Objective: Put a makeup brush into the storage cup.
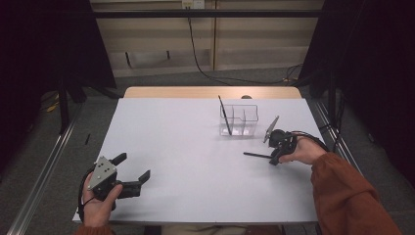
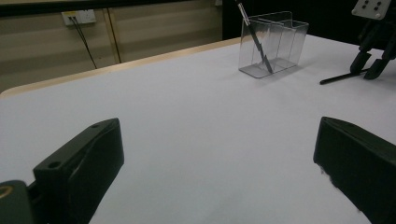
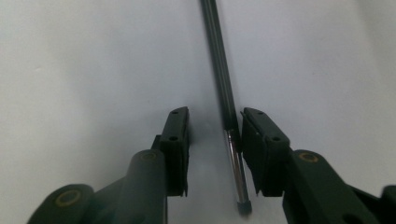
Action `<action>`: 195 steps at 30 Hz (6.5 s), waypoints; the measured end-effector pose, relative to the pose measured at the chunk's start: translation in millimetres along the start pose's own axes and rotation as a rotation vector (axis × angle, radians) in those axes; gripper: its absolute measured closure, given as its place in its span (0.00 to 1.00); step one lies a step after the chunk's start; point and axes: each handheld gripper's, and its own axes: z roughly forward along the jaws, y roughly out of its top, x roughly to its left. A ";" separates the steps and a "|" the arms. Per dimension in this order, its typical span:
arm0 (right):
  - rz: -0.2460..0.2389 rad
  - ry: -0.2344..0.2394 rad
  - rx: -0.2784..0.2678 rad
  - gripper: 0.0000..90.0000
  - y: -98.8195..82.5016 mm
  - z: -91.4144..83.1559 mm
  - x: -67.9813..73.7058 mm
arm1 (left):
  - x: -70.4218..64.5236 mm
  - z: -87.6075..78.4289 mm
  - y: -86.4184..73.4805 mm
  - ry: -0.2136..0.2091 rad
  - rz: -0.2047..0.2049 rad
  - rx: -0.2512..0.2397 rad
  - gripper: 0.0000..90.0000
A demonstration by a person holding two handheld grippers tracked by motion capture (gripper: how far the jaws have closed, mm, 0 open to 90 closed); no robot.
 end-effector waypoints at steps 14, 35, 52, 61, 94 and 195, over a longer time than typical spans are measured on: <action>-0.011 0.043 0.051 0.94 7.0 0.9 -1.1 | -0.4 0.0 -0.3 0.001 0.005 0.004 0.02; 0.066 0.079 -0.066 0.94 -3.0 -11.0 -3.9 | 0.1 0.5 -0.5 -0.008 0.001 0.004 0.02; 0.131 0.069 -0.383 0.94 -16.1 -33.6 -2.7 | -0.1 0.2 -0.1 -0.003 0.005 0.000 0.02; 0.128 0.064 -0.465 0.94 -21.2 -32.9 5.3 | -1.0 0.5 0.2 -0.005 0.016 0.001 0.02; 0.153 -0.001 -0.854 0.94 -11.1 -48.1 35.5 | -0.4 -0.1 0.5 0.000 0.013 -0.006 0.02; -0.351 0.123 -0.154 0.94 111.7 -29.6 92.5 | -7.6 17.9 40.0 -0.145 0.082 0.021 0.02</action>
